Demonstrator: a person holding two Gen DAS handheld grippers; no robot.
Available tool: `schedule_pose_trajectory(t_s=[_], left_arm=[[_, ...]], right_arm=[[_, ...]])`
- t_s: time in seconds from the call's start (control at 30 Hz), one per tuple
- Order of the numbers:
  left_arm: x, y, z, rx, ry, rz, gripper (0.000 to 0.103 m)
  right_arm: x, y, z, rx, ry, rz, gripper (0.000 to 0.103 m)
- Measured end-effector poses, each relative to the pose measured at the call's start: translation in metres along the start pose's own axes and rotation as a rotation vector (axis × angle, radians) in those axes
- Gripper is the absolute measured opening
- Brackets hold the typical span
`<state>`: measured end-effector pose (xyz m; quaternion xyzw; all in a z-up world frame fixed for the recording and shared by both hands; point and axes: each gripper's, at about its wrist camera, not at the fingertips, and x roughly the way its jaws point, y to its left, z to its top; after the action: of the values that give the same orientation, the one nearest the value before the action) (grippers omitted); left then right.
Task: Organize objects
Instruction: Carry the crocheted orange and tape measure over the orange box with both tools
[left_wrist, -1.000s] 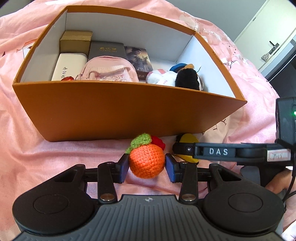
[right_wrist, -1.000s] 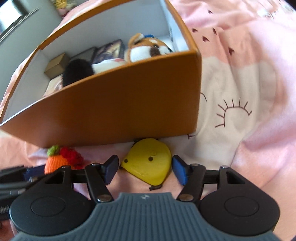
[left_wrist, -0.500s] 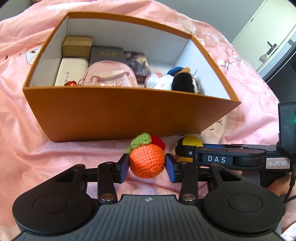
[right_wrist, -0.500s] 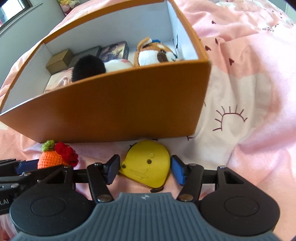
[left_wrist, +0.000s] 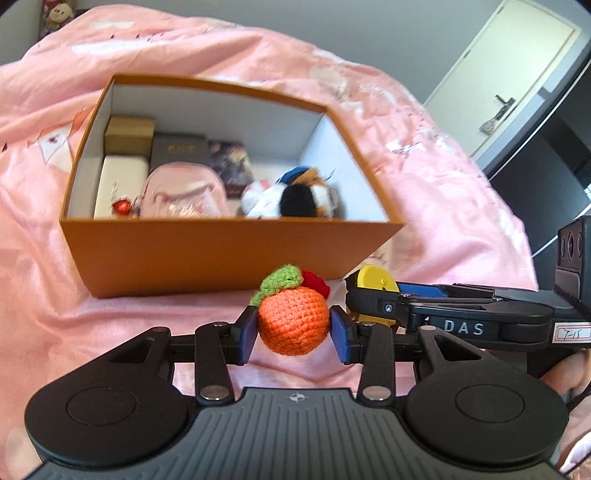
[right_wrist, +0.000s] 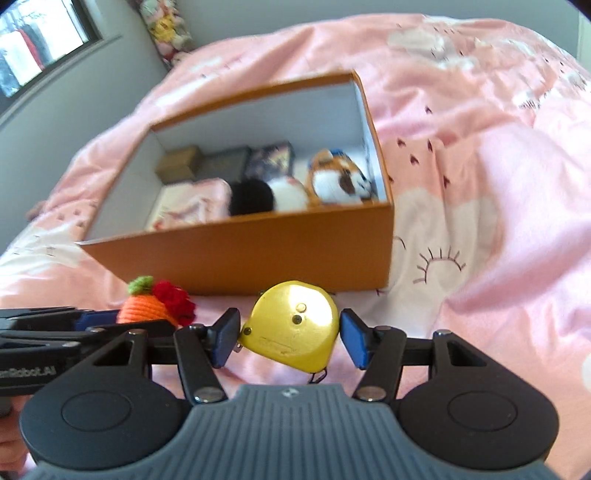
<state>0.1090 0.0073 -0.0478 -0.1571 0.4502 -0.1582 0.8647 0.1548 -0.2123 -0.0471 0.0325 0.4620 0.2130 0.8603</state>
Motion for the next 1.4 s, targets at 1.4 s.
schedule_pose_trajectory(t_s=[1.4], left_arm=[[0.139, 0.067, 0.182, 0.037, 0.132, -0.066, 0.047]], right_arm=[[0.18, 0.03, 0.183, -0.751, 0.212, -0.245, 0.061]])
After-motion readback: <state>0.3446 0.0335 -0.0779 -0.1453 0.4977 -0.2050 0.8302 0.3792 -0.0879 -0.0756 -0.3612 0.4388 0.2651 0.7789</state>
